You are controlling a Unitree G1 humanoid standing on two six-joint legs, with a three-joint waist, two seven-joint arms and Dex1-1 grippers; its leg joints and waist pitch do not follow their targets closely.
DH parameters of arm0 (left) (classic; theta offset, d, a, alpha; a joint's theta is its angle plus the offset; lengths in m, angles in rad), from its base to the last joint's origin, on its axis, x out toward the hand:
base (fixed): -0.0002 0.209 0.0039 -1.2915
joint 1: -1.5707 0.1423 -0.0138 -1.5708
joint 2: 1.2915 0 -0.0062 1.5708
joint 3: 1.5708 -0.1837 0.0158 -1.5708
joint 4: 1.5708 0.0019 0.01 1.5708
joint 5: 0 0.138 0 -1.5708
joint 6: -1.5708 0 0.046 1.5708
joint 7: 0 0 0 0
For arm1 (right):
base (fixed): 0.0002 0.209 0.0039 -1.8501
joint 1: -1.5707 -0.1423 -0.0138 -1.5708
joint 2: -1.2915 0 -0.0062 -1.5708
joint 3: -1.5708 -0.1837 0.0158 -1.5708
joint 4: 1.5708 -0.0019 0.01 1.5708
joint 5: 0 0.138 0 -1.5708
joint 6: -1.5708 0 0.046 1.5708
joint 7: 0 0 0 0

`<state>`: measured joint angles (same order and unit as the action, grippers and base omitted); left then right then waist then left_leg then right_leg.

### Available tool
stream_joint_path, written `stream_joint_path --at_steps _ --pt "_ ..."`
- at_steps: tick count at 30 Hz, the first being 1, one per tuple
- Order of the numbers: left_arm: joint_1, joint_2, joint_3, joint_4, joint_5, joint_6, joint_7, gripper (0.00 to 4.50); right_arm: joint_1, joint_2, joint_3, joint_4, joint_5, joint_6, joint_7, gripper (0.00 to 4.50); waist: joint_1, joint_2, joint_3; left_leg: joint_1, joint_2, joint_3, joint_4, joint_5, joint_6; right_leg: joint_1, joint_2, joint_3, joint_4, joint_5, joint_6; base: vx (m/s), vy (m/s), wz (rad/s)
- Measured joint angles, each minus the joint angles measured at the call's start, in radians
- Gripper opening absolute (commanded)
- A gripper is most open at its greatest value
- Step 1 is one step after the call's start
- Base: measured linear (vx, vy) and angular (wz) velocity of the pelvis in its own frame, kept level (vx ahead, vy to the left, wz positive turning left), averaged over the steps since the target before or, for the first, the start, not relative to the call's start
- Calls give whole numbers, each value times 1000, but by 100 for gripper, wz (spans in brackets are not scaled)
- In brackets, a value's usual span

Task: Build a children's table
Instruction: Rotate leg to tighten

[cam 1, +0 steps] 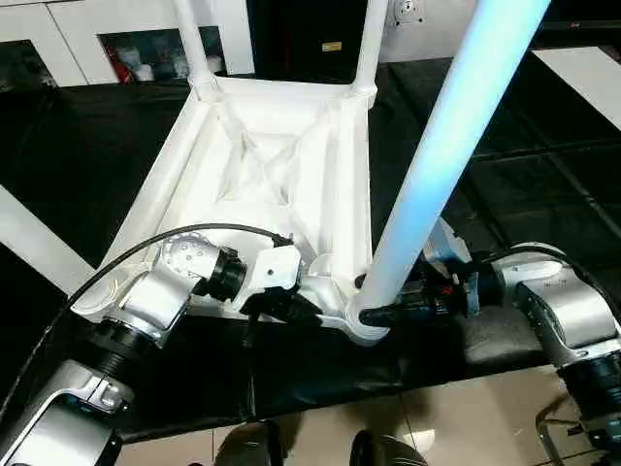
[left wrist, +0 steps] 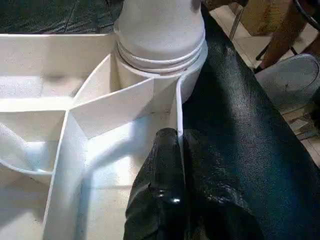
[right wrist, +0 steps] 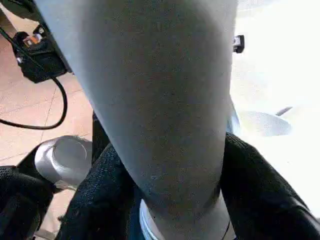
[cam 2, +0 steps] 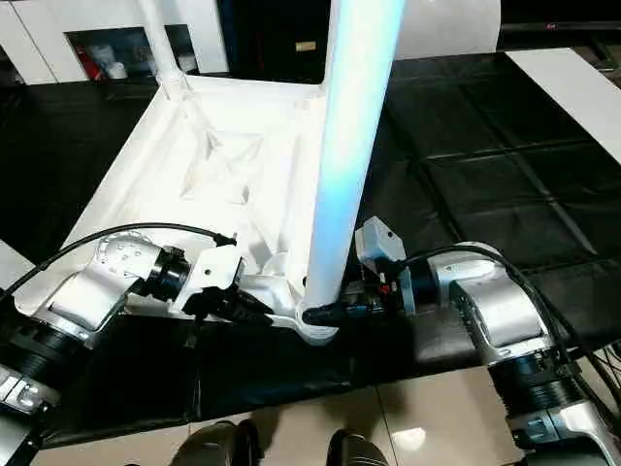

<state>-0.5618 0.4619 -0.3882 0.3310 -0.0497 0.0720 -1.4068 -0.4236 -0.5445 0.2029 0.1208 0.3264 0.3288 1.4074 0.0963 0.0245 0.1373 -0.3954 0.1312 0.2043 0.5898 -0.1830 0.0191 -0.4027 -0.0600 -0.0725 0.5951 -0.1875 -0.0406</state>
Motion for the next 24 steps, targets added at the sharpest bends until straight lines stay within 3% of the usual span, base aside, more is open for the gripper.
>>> stream_joint_path --at_steps 4,8,10,12,15,17,24 --pt "6 -4 4 -19 -22 52 3 0 44 15 -27 -63 30 65 -48 204 4 0 0 0 0 0 0 0 0 0 0 0 0 0 0 0 0 0" --pt "21 -3 31 -43 -25 99 29 0 80 56 -56 -119 38 117 -155 204 -6 0 0 1 0 0 0 -2 -5 0 0 0 1 0 0 0 0 0" --pt "21 -13 48 -43 -6 141 93 0 99 119 -79 -143 11 150 -278 204 -13 0 0 3 1 0 0 -1 -8 0 0 0 2 1 0 0 0 0" --pt "12 -40 76 -40 27 205 184 0 105 218 -114 -161 -31 195 -463 204 -37 -1 1 5 1 0 -1 0 -10 0 0 0 1 0 2 0 0 0" --pt "1 -101 88 -39 42 276 286 0 105 289 -154 -179 -73 237 -638 204 -65 -3 2 7 1 0 -1 0 -10 0 0 1 -2 -1 3 0 0 0" --pt "-1 -147 107 -39 48 326 360 0 97 366 -182 -184 -108 262 -769 204 -77 -5 2 9 1 0 -2 0 -11 0 0 1 -2 0 3 0 0 0" --pt "-41 -289 147 -42 102 476 608 0 3 575 -209 -136 -252 294 -1172 203 -90 -6 2 10 1 0 -8 0 -14 -3 1 1 -2 1 2 0 0 0"
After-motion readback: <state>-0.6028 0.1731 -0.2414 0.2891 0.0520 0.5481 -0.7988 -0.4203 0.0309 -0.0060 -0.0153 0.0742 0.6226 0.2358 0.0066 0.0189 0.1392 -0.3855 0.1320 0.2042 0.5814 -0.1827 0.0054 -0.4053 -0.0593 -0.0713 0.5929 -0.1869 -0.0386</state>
